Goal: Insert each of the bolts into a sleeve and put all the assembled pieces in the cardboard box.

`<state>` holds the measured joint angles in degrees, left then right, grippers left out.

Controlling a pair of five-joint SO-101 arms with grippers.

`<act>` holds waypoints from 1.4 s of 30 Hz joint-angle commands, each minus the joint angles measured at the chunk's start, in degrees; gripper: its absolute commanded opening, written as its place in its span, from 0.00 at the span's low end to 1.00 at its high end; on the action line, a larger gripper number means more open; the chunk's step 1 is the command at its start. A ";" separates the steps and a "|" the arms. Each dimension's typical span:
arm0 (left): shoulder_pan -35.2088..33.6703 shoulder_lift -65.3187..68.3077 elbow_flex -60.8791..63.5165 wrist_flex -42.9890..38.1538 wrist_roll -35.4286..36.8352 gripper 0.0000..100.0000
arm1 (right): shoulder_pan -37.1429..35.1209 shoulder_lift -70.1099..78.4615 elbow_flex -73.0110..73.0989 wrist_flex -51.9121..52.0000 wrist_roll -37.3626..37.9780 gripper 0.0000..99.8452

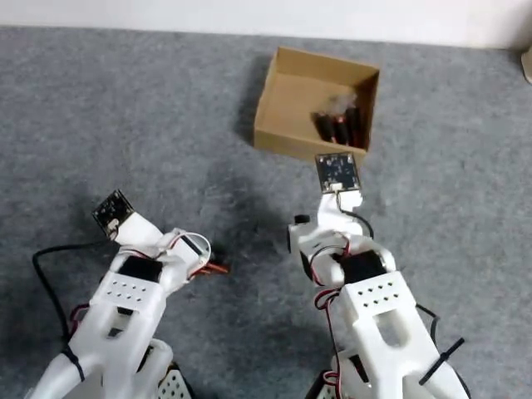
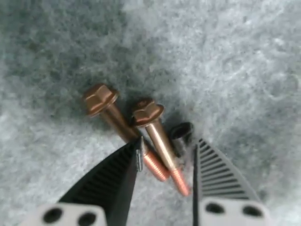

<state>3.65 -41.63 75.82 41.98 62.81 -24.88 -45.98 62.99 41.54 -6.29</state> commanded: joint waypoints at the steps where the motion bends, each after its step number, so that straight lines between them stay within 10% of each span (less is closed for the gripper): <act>1: -1.80 5.85 -0.75 -0.97 0.26 0.17 | 0.75 -1.01 -0.48 -1.98 0.70 0.00; 35: -3.56 21.05 -11.74 4.57 0.09 0.16 | 0.92 -1.01 -0.48 -1.98 0.70 0.00; 42: -3.91 21.14 -14.81 7.82 -4.22 0.01 | 0.92 -1.01 -0.48 -2.07 0.70 0.00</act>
<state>0.84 -20.79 62.29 48.31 60.97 -24.88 -45.98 62.99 41.54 -6.29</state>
